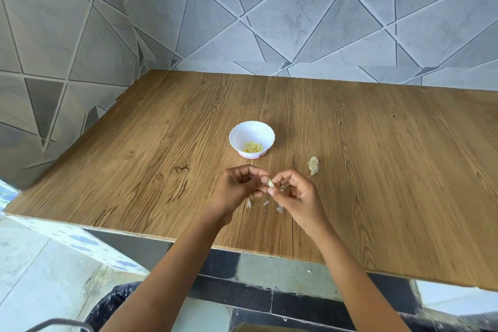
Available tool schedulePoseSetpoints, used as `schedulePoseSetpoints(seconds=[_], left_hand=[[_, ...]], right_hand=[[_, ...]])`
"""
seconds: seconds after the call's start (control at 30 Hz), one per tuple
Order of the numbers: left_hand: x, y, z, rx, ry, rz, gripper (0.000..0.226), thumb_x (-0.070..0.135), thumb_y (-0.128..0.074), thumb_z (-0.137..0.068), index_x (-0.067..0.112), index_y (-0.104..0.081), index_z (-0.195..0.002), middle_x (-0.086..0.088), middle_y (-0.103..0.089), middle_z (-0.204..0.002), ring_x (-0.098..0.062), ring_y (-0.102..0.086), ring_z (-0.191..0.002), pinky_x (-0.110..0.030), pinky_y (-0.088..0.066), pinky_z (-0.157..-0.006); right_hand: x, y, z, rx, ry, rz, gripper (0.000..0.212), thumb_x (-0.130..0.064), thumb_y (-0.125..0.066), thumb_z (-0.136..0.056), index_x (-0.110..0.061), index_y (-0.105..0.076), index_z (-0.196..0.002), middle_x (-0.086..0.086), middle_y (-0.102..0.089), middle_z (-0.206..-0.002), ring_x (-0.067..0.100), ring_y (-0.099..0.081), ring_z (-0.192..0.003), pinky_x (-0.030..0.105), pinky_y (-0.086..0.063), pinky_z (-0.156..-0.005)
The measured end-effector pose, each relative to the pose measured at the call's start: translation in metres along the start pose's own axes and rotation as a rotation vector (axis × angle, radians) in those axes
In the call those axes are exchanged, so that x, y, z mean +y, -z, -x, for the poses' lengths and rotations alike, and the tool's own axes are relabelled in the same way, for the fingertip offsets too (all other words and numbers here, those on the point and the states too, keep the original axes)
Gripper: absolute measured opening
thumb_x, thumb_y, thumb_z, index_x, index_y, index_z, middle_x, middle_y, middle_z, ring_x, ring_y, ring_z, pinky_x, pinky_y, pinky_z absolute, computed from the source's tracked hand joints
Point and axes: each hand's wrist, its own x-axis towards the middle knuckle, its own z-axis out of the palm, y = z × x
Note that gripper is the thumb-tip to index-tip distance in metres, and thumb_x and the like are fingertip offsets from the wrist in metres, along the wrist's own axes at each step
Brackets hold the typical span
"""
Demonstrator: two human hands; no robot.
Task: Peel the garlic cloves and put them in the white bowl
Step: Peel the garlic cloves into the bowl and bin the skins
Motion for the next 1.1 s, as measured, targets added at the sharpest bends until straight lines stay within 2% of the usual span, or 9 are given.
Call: schedulePoseSetpoints(seconds=[0.17,0.27,0.37,0.47,0.57,0.67,0.83,1.0,1.1], left_hand=[[-0.001,0.000,0.000,-0.007,0.023,0.074,0.009,0.000,-0.061,-0.087,0.006,-0.066,-0.090,0.000,-0.069,-0.072,-0.008,-0.066,-0.066,-0.018,-0.052,-0.061],[0.000,0.001,-0.001,-0.015,0.010,0.063,0.008,0.000,-0.061,-0.086,0.006,-0.066,-0.089,-0.001,-0.070,-0.073,-0.009,-0.067,-0.068,-0.018,-0.052,-0.062],[-0.001,0.001,-0.002,-0.012,0.013,0.070,0.009,-0.001,-0.062,-0.086,0.006,-0.066,-0.090,-0.004,-0.071,-0.075,-0.010,-0.067,-0.070,-0.019,-0.054,-0.065],[-0.002,0.001,-0.003,-0.006,0.018,0.075,0.009,-0.001,-0.062,-0.086,0.007,-0.066,-0.089,-0.005,-0.070,-0.076,-0.011,-0.068,-0.071,-0.020,-0.054,-0.067],[-0.002,0.002,-0.003,-0.008,0.005,0.066,0.009,0.000,-0.062,-0.085,0.008,-0.067,-0.089,-0.004,-0.070,-0.076,-0.011,-0.067,-0.071,-0.020,-0.054,-0.067],[-0.003,0.002,-0.005,-0.008,-0.050,-0.035,0.008,-0.001,-0.063,-0.085,0.005,-0.066,-0.090,-0.003,-0.069,-0.075,-0.010,-0.065,-0.071,-0.020,-0.053,-0.067],[-0.008,-0.001,-0.004,0.030,-0.163,-0.181,0.007,-0.002,-0.064,-0.085,0.004,-0.067,-0.088,-0.007,-0.068,-0.076,-0.016,-0.063,-0.074,-0.025,-0.053,-0.071],[-0.012,0.000,-0.007,0.043,-0.198,-0.375,0.012,0.001,-0.064,-0.086,0.012,-0.069,-0.086,-0.001,-0.068,-0.077,-0.017,-0.061,-0.073,-0.036,-0.053,-0.071],[-0.013,0.001,-0.006,0.026,-0.192,-0.394,0.016,0.000,-0.064,-0.086,0.015,-0.069,-0.084,0.003,-0.068,-0.075,-0.015,-0.061,-0.072,-0.033,-0.052,-0.072]], right_hand=[[0.005,-0.003,0.001,0.056,0.058,0.025,0.013,-0.018,-0.071,-0.076,-0.022,-0.060,-0.081,-0.013,-0.062,-0.074,0.001,-0.052,-0.059,0.020,-0.044,-0.054],[0.006,-0.002,0.000,0.069,0.078,0.068,0.020,-0.012,-0.073,-0.078,-0.026,-0.064,-0.088,-0.011,-0.065,-0.079,-0.001,-0.055,-0.063,0.022,-0.046,-0.054],[0.007,-0.001,-0.001,0.084,0.083,0.065,0.021,0.001,-0.072,-0.079,-0.019,-0.064,-0.081,-0.013,-0.064,-0.072,-0.001,-0.050,-0.054,0.015,-0.042,-0.050],[0.009,-0.002,0.000,0.091,0.104,0.071,0.020,0.001,-0.072,-0.079,-0.015,-0.060,-0.076,-0.015,-0.060,-0.069,0.000,-0.048,-0.050,0.016,-0.039,-0.047],[0.010,-0.003,0.000,0.098,0.084,0.067,0.020,-0.003,-0.073,-0.079,-0.019,-0.061,-0.082,-0.014,-0.062,-0.076,0.003,-0.050,-0.055,0.021,-0.042,-0.048],[0.010,-0.004,0.000,0.121,0.073,0.117,0.021,-0.007,-0.074,-0.079,-0.025,-0.065,-0.087,-0.014,-0.066,-0.079,0.002,-0.053,-0.059,0.023,-0.044,-0.050],[0.015,-0.003,-0.002,0.206,0.039,0.303,0.006,-0.018,-0.074,-0.077,-0.022,-0.074,-0.081,-0.008,-0.069,-0.066,0.012,-0.057,-0.051,0.031,-0.048,-0.046],[0.011,-0.002,-0.004,0.192,-0.030,0.399,0.007,-0.013,-0.075,-0.074,-0.020,-0.076,-0.076,-0.008,-0.065,-0.056,0.002,-0.052,-0.043,0.027,-0.042,-0.046],[0.010,0.000,-0.006,0.145,-0.097,0.347,0.010,-0.012,-0.075,-0.074,-0.022,-0.076,-0.076,-0.004,-0.070,-0.063,0.015,-0.064,-0.052,0.037,-0.052,-0.053]])
